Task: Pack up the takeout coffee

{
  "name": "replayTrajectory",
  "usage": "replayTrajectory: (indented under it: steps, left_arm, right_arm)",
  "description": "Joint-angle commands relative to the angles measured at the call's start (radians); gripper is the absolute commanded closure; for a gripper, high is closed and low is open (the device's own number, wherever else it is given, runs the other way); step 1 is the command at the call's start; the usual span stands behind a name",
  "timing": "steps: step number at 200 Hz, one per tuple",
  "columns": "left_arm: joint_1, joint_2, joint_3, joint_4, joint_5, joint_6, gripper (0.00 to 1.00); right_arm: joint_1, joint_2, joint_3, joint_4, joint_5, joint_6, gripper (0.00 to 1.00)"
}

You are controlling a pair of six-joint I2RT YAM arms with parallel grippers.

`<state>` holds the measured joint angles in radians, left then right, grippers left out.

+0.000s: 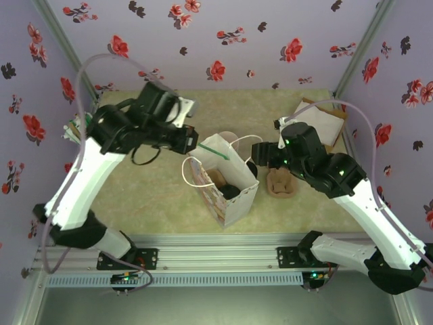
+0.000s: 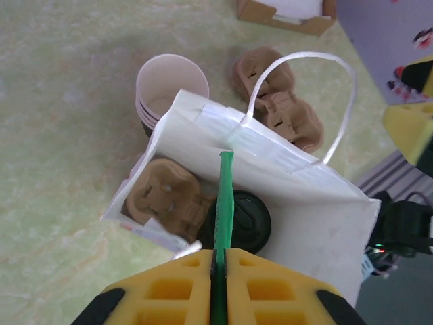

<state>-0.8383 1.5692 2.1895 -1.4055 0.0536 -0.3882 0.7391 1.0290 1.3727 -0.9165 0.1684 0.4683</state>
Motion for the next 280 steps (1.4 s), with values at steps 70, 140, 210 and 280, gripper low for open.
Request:
replayTrajectory:
  steps: [70,140,210,280]
  left_arm:
    - [-0.091,0.315,0.212,-0.17,-0.132,0.093,0.81]
    - [-0.091,0.309,0.196,-0.112,-0.135,0.094,0.42]
    - [-0.091,0.22,0.181,-0.038,-0.156,0.079,0.09]
    - [-0.091,0.065,0.056,0.095,-0.172,0.057,0.01]
  right_arm:
    - [-0.006,0.0,-0.04,0.041,-0.099,-0.007,0.25]
    - [-0.004,0.001,-0.053,0.086,-0.25,-0.023,0.23]
    - [-0.004,-0.02,-0.064,0.094,-0.287,-0.03,0.16]
    - [-0.004,-0.049,-0.074,0.098,-0.287,-0.033,0.1]
